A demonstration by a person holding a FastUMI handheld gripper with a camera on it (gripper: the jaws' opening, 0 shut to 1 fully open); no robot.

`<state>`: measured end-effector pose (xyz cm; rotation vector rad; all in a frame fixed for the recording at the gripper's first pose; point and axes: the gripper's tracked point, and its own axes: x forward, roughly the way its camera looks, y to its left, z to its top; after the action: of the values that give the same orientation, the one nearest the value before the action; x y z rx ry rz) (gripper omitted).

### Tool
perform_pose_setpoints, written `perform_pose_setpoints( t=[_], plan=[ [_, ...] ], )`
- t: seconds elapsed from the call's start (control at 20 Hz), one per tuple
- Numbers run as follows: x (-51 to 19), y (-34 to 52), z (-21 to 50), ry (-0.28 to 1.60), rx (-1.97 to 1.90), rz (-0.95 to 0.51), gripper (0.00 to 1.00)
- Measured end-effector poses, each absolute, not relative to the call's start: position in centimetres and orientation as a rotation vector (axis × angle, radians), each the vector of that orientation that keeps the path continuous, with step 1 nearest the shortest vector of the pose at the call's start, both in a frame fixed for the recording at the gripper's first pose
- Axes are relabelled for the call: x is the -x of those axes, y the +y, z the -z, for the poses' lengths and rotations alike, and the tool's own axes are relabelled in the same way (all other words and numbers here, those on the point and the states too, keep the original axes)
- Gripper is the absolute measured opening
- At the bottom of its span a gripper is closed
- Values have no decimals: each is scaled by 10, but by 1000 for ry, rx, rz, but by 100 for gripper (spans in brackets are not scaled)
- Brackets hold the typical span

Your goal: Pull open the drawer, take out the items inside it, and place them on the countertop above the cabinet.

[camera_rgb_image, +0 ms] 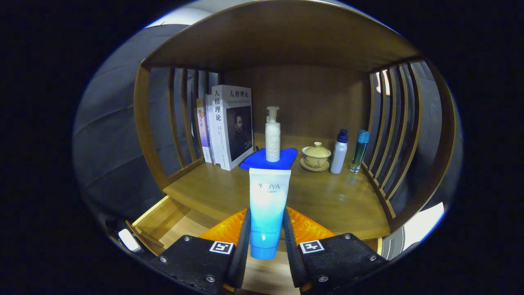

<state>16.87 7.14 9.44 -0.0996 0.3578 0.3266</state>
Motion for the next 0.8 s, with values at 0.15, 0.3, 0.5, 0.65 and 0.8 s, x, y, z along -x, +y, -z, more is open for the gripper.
perform_pose_setpoints(
  t=[0.15,0.3,0.5,0.65,0.8],
  plan=[
    [-186,61,-93,389,105,-288,45],
    [-201,52,-87,421,82,-243,45],
    [-225,44,-78,422,69,-196,45],
    [-240,37,-63,448,48,-148,45],
    [-253,32,-54,455,17,-115,45]
  ],
)
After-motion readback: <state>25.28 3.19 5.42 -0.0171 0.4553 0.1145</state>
